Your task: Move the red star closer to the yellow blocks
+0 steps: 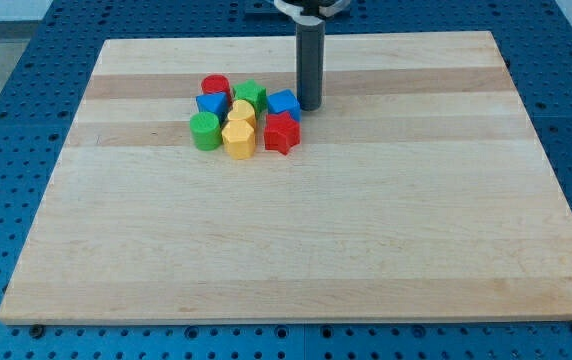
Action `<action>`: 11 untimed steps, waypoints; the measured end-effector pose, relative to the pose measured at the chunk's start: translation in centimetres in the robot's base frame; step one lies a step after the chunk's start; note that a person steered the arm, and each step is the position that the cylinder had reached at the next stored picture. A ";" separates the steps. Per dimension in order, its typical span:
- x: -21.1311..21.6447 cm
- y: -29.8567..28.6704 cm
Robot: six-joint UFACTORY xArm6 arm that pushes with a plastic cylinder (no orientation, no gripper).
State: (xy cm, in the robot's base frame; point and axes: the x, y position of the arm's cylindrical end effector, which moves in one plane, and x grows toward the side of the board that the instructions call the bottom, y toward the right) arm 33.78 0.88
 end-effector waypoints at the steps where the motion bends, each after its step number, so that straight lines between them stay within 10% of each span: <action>1: 0.1 -0.7; 11: 4.0 3.7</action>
